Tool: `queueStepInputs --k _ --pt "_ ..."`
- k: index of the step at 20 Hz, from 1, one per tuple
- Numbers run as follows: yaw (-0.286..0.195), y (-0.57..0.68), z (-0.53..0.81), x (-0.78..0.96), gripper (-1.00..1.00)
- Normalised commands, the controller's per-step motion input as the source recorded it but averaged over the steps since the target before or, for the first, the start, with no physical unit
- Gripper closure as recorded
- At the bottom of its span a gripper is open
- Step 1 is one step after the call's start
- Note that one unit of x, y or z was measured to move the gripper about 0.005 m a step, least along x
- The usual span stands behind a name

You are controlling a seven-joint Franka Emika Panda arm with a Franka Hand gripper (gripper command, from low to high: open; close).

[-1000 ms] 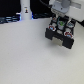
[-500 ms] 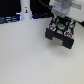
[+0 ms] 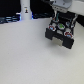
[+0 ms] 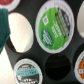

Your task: Open the kcup holder, insert the kcup into the holder, and close the kcup holder

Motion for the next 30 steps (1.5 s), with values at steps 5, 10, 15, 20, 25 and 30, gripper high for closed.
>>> queueStepInputs --k 5,10,15,20,25,30 --pt "0.059 -0.59 0.24 0.49 -1.00" --pt "0.046 -0.48 0.06 0.55 -1.00" --pt "0.049 -0.35 0.01 0.60 -1.00" --pt "0.050 -0.28 0.01 0.67 -1.00" --pt "0.059 -0.08 -0.02 0.76 -1.00" --pt "0.097 0.18 -0.04 0.69 -1.00"
